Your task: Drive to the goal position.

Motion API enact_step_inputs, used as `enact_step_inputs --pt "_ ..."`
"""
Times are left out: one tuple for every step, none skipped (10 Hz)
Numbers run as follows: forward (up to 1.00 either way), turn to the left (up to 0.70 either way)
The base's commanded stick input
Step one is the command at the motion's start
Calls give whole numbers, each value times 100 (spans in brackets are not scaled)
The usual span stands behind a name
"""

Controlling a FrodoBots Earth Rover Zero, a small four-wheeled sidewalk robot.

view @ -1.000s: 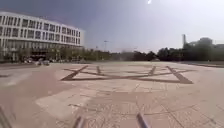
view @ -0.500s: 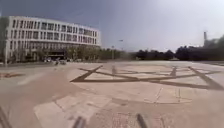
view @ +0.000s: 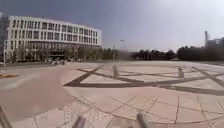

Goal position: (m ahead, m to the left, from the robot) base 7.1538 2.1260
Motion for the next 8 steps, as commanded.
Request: enact_step_inputs --pt "100 0" --pt "100 0" --pt "100 0" --pt "100 0" --pt "100 0" --pt "100 0" --pt "100 0" --pt "100 0"
